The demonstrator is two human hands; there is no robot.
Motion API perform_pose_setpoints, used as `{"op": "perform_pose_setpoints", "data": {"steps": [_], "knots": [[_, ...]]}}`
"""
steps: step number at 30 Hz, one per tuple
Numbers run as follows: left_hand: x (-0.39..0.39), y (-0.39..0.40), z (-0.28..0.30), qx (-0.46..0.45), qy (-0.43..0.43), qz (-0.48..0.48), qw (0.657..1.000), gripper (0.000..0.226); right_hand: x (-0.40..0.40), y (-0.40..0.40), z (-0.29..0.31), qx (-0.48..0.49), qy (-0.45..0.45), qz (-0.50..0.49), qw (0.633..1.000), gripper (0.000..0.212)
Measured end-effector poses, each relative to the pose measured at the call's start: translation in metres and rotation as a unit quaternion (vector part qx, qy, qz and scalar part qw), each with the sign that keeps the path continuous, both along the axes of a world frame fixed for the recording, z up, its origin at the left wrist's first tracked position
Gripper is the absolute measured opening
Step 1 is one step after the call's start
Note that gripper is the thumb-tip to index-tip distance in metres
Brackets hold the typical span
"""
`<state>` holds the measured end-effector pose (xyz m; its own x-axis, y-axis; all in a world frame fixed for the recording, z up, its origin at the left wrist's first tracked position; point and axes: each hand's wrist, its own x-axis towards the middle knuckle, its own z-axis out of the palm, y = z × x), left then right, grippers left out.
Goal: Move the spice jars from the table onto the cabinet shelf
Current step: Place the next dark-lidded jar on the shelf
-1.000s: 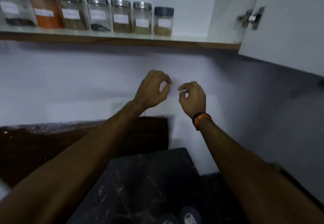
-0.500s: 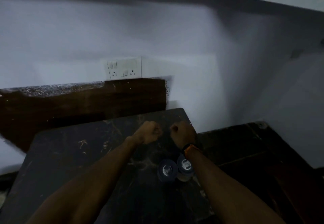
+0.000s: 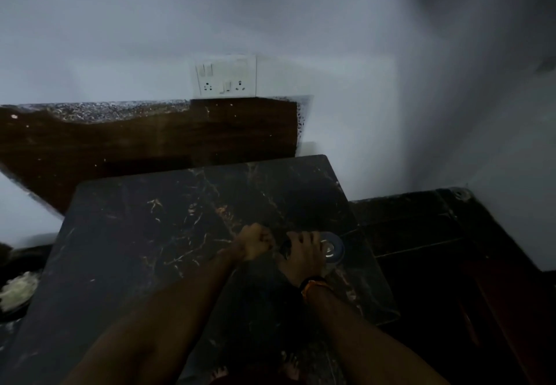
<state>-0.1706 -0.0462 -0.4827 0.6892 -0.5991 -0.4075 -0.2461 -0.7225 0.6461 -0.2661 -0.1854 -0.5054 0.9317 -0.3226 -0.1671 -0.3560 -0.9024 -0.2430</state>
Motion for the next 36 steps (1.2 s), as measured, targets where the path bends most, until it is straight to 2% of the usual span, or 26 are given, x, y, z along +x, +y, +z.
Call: {"op": "perform_pose_setpoints", "data": {"steps": [6, 13, 16, 19, 23, 26, 30, 33, 36], "knots": [[-0.01, 0.013, -0.011, 0.004, 0.028, 0.026, 0.999, 0.021, -0.005, 0.002, -0.006, -0.043, 0.086, 0.014, 0.995, 0.097], [-0.012, 0.025, -0.021, -0.042, 0.05, 0.105, 0.992, 0.016, 0.007, 0.005, 0.006, -0.057, 0.072, 0.024, 0.996, 0.086], [-0.013, 0.03, -0.024, -0.082, 0.071, 0.185, 0.977, 0.015, 0.02, 0.004, 0.021, -0.044, 0.042, 0.06, 0.996, 0.089], [-0.012, 0.031, -0.022, -0.159, 0.131, 0.306, 0.93, 0.018, 0.04, -0.001, 0.045, 0.042, 0.046, 0.081, 0.995, 0.101], [-0.007, 0.034, -0.007, -0.269, 0.273, 0.428, 0.819, 0.031, 0.063, -0.006, 0.08, 0.222, 0.011, 0.098, 0.97, 0.112], [0.0, 0.039, 0.001, -0.329, 0.376, 0.403, 0.767, 0.046, 0.073, -0.009, 0.104, 0.306, -0.036, 0.115, 0.945, 0.115], [0.007, 0.043, 0.015, -0.461, 0.475, 0.355, 0.66, 0.058, 0.082, -0.015, 0.129, 0.406, -0.059, 0.142, 0.901, 0.109], [0.01, 0.044, 0.028, -0.534, 0.494, 0.321, 0.606, 0.06, 0.087, -0.018, 0.143, 0.483, -0.087, 0.134, 0.861, 0.1], [0.013, 0.042, 0.043, -0.588, 0.484, 0.308, 0.57, 0.066, 0.093, -0.02, 0.152, 0.537, -0.105, 0.115, 0.829, 0.088]]}}
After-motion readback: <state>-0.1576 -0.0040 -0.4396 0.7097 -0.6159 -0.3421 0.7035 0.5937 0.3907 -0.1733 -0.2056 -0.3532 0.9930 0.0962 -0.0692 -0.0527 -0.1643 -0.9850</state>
